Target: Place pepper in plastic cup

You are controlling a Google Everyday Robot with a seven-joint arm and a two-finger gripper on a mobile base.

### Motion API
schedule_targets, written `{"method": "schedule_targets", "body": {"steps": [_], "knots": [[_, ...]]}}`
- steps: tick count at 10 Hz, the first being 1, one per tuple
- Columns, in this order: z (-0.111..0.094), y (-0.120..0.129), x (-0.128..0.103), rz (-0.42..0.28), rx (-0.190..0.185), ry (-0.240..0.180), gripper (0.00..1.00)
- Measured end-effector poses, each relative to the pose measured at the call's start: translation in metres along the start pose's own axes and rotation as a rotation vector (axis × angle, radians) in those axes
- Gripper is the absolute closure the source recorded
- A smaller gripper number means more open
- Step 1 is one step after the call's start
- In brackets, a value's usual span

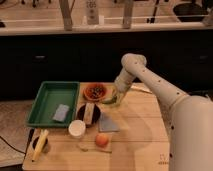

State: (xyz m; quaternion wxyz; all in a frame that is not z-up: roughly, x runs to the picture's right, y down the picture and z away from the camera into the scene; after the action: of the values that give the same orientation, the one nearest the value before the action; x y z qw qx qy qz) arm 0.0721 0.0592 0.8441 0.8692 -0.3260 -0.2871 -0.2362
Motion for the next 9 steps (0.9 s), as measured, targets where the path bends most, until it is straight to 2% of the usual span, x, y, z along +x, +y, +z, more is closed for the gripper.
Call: {"method": "schedule_targets", "body": {"steps": [1,3,8,9], "knots": [[-0.002,-0.004,0.005,0.012,0.013,0.015,0.97],[-0.004,-0.006,0.014,0.035,0.02,0.033,0.84],[-0.005,-0.01,0.044,0.101,0.017,0.061,0.29],[-0.007,-0.009,0.049,0.109,0.021,0.063,0.22]]}}
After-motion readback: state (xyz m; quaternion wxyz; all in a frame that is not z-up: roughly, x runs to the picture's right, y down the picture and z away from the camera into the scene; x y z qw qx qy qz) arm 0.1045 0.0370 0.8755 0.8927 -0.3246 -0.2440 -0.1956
